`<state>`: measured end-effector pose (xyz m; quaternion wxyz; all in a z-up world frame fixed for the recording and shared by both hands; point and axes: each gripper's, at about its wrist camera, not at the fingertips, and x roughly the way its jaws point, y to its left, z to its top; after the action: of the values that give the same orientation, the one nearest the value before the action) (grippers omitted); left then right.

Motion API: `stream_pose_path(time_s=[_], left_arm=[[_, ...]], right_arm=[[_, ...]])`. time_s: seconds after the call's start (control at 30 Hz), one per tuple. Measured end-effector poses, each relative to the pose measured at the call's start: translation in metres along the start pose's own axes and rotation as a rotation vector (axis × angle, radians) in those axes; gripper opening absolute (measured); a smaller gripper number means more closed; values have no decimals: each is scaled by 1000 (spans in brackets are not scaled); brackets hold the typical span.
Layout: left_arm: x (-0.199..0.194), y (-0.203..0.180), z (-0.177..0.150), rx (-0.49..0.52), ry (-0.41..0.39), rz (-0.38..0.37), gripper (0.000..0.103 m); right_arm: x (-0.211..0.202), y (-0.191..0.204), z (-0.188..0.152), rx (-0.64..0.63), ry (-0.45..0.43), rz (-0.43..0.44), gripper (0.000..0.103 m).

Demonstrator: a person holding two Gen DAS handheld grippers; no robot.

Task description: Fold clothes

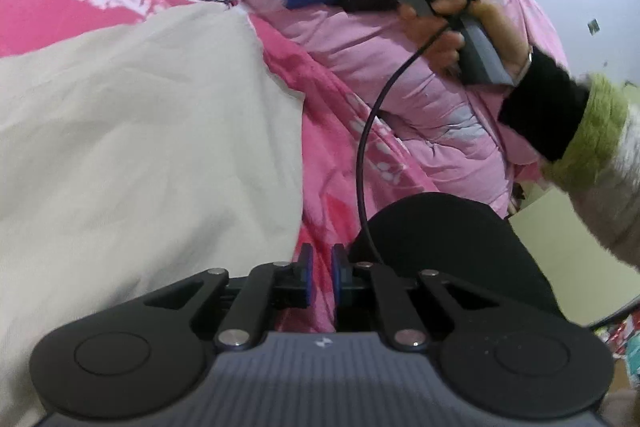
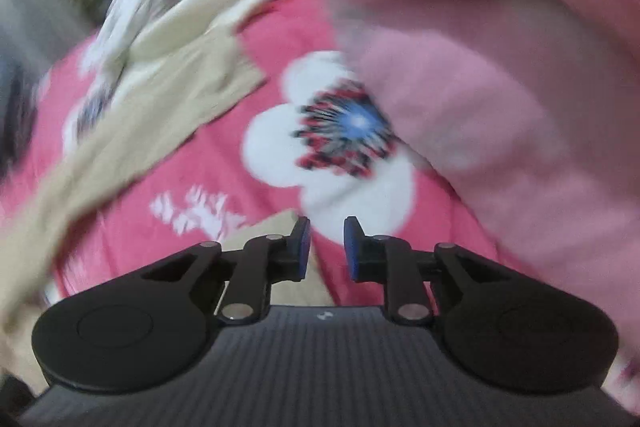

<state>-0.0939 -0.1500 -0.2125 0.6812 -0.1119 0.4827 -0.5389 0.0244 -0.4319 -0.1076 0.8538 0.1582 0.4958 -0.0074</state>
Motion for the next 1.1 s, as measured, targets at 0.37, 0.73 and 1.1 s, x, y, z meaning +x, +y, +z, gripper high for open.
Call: stream_pose_path(time_s=[0.37,0.73,1.1], left_arm=[[-53,-2,-5,-38,-75,-9,31],[-193,-27,-29,33,-372,376,41],[-342,-29,-168,-370,-222,718,53]], right_arm=[[8,-72,-81,509,180,180,34],[11,-77,-110,710,136,188,34],[-1,-69,-123,637,-18,214,3]])
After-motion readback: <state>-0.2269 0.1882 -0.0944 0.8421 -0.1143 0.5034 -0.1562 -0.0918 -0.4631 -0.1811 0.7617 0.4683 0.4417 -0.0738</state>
